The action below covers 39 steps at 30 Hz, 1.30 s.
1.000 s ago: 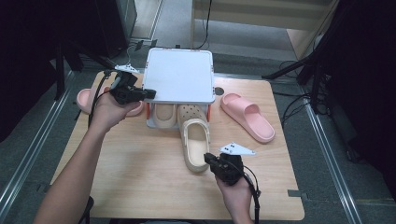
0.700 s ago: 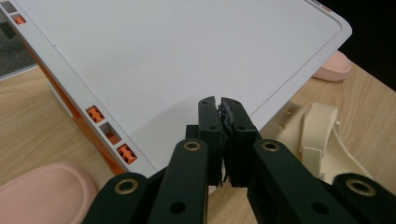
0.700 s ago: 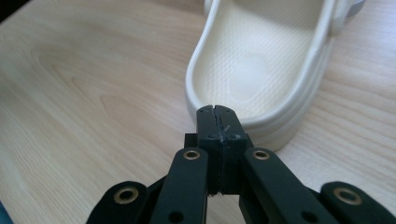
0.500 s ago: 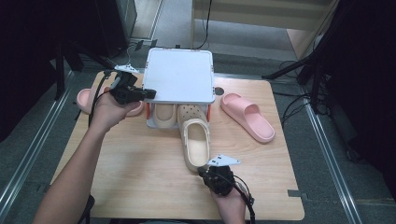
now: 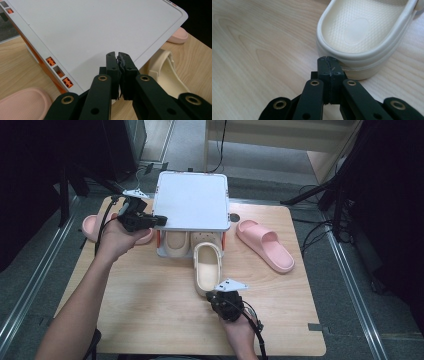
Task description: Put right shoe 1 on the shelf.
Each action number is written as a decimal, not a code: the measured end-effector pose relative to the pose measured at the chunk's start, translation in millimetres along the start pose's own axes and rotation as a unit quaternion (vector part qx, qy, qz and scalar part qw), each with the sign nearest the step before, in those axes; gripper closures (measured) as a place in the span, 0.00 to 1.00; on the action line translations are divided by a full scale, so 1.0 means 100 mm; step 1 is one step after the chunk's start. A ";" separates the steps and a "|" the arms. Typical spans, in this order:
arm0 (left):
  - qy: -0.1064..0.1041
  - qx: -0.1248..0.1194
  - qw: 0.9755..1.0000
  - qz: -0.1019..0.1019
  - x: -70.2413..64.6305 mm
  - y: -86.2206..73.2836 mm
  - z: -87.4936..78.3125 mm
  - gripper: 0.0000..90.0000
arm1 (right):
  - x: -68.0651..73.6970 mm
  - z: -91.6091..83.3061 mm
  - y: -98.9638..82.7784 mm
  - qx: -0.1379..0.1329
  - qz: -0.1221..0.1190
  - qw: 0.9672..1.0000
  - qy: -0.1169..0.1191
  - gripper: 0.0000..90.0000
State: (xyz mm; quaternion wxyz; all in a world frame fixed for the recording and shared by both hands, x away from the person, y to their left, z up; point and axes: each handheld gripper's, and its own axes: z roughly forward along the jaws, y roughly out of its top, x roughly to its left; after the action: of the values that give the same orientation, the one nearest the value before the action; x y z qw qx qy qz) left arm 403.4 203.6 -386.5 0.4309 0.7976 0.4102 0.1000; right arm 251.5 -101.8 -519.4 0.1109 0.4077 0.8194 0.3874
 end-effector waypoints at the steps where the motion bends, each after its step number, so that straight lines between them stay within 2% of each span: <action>1: 0.001 0.000 1.000 0.000 0.00 0.00 0.00 0.97 | 0.01 0.02 0.03 -0.001 -0.002 1.000 -0.001 1.00; 6: 0.003 -0.002 1.000 -0.002 -0.01 -0.01 0.00 0.97 | -0.02 0.07 0.17 -0.014 -0.016 1.000 -0.003 1.00; 13: 0.007 -0.004 1.000 0.002 -0.02 -0.01 0.00 0.97 | -0.21 0.18 0.36 -0.017 0.012 1.000 -0.003 1.00; 21: 0.017 -0.006 1.000 0.006 -0.04 -0.01 0.00 0.96 | -0.39 0.31 0.53 -0.026 0.011 0.999 -0.016 1.00; 25: 0.016 -0.006 1.000 0.002 -0.05 -0.02 0.00 0.96 | -0.51 0.38 0.60 -0.041 0.038 0.998 -0.010 1.00; 27: 0.016 -0.007 1.000 0.002 -0.05 -0.02 0.00 0.96 | -0.55 0.43 0.64 -0.043 0.046 0.998 -0.007 1.00; 32: 0.015 -0.008 1.000 0.002 -0.04 -0.03 -0.01 0.96 | -0.57 0.51 0.72 -0.041 0.042 0.998 -0.014 1.00; 35: 0.012 -0.010 1.000 -0.001 -0.01 -0.03 -0.02 0.93 | -0.60 0.55 0.77 -0.043 0.053 0.998 -0.007 1.00; 39: 0.009 -0.009 1.000 -0.004 0.00 -0.03 -0.03 0.93 | -0.63 0.58 0.81 -0.043 0.052 0.998 -0.009 1.00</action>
State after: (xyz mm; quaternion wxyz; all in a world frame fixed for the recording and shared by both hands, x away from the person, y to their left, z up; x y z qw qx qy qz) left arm 399.9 205.8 -387.4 0.4342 0.7913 0.4163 0.1094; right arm 368.0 -88.3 -508.5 0.1157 0.4486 0.7783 0.4238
